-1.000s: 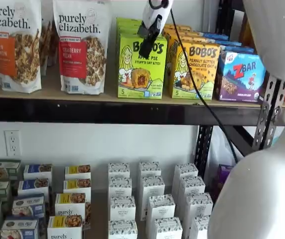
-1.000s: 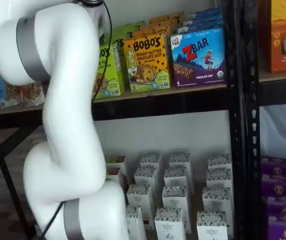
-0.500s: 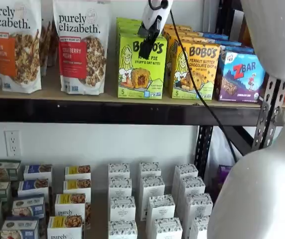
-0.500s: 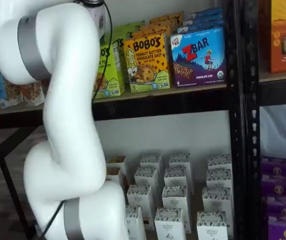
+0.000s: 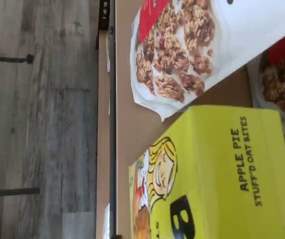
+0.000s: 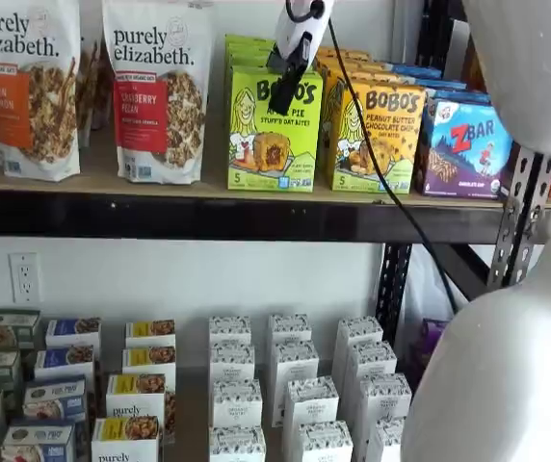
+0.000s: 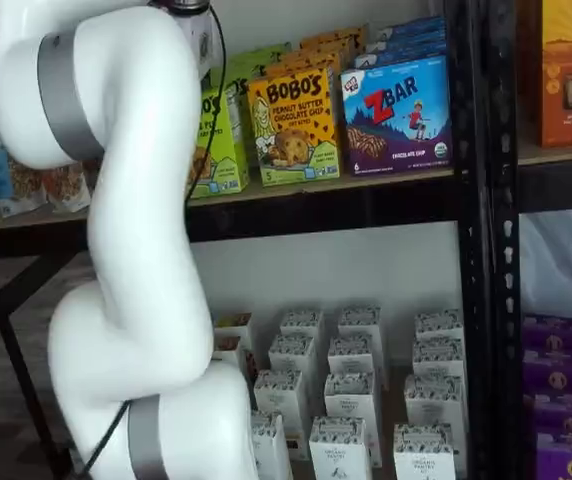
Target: Pick the green box on the top shelf, the fourth from the left
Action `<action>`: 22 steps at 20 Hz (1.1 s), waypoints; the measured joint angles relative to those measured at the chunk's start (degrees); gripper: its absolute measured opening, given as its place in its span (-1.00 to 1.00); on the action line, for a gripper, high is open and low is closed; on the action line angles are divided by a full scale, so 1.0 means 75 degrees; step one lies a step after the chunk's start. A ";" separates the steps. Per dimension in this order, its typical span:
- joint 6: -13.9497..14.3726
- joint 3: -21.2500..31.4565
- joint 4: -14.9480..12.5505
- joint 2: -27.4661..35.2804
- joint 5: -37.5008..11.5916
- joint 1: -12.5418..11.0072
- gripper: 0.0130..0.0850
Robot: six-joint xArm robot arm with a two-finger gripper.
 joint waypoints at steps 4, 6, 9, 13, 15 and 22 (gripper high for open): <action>-0.0006 -0.0080 -0.0025 0.0071 0.0085 -0.0005 1.00; -0.0014 -0.0118 -0.0031 0.0110 0.0127 -0.0012 1.00; -0.0017 -0.0127 -0.0042 0.0136 0.0127 -0.0012 1.00; -0.0013 -0.0108 -0.0074 0.0157 0.0086 0.0007 1.00; -0.0011 -0.0104 -0.0083 0.0173 0.0077 0.0015 1.00; -0.0012 -0.0093 -0.0089 0.0208 0.0042 0.0027 0.67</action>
